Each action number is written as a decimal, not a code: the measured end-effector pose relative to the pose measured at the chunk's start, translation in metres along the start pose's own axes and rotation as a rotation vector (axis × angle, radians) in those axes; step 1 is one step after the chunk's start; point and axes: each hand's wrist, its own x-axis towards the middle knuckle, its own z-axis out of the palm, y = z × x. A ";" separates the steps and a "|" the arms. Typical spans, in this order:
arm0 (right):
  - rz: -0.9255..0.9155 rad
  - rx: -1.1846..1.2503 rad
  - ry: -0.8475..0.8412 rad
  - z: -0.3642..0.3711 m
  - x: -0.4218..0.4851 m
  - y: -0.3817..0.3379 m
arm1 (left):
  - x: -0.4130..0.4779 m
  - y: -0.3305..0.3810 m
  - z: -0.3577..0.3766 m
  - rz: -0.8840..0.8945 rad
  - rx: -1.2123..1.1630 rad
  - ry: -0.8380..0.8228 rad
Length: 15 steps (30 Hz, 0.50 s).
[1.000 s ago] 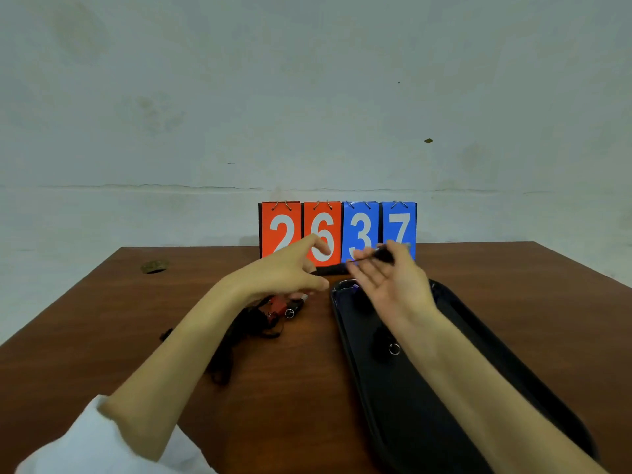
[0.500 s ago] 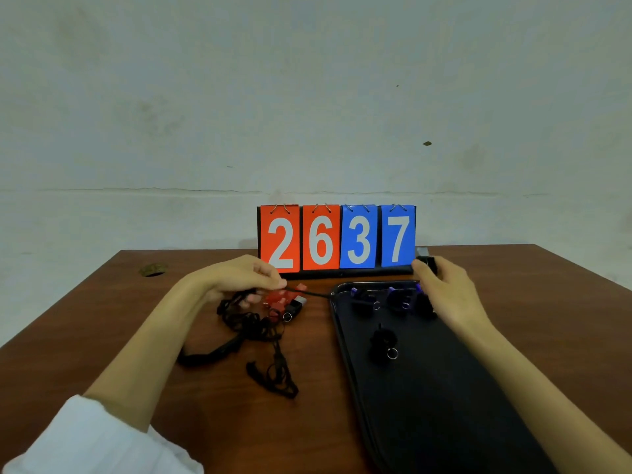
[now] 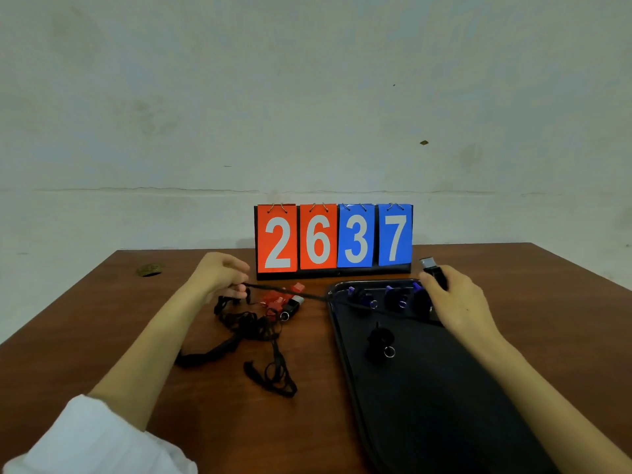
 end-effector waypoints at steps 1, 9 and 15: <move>-0.008 0.033 -0.010 0.000 -0.001 -0.002 | 0.002 -0.003 0.004 0.032 0.139 0.020; 0.031 0.522 -0.342 0.012 -0.011 -0.045 | -0.016 0.004 0.059 0.432 0.936 0.250; 0.029 0.685 -0.236 0.026 -0.012 -0.072 | -0.083 0.052 0.093 0.313 -0.483 -0.503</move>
